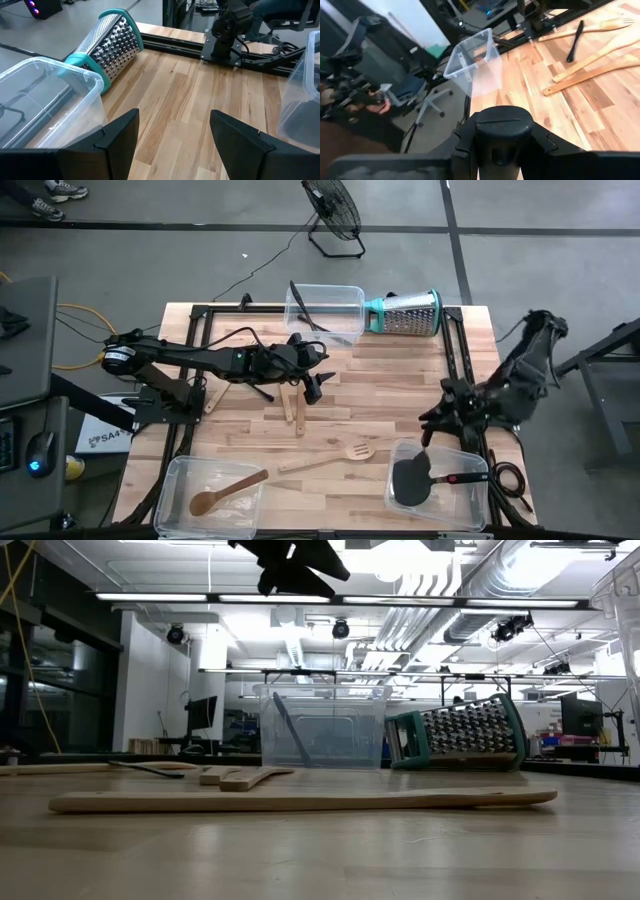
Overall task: Pick & Place Kitchen Items
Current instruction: Put the black spatula into the bottom right transparent bin
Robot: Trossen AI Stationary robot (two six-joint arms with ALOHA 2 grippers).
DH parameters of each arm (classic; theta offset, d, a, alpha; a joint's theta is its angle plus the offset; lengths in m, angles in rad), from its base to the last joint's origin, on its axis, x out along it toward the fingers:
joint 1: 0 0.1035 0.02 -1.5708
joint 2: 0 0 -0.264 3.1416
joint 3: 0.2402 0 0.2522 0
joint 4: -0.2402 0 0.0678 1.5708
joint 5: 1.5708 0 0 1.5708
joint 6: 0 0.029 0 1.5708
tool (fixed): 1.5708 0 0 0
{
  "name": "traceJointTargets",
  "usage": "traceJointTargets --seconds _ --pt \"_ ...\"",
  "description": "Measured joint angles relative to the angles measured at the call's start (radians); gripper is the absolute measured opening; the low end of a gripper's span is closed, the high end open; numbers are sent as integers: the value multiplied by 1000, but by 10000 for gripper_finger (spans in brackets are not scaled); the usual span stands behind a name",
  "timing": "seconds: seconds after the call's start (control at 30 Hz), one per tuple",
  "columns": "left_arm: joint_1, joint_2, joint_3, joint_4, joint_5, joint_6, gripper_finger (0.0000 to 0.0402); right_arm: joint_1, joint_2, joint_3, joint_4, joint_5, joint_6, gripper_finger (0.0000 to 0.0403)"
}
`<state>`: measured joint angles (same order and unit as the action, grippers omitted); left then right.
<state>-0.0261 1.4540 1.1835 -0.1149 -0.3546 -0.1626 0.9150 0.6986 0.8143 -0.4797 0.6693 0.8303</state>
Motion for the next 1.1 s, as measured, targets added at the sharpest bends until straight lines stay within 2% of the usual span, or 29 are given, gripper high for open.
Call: traceJointTargets --seconds 0.13,0.3,0.5,0.77,0.97,1.1 --pt "0 0 0 0 0 0 242 123 79 0 -1 188 85 87" --pt "0 0 0 0 0 0 242 233 182 0 -2 371 207 87" --pt "0 0 0 0 0 0 242 314 294 0 -2 509 329 87" --pt "0 0 0 0 10 0 242 352 385 0 -1 528 408 87" --pt "0 0 0 0 25 0 242 347 381 0 -3 434 421 88" --pt "0 0 0 0 26 0 242 346 372 1 -37 368 494 149"
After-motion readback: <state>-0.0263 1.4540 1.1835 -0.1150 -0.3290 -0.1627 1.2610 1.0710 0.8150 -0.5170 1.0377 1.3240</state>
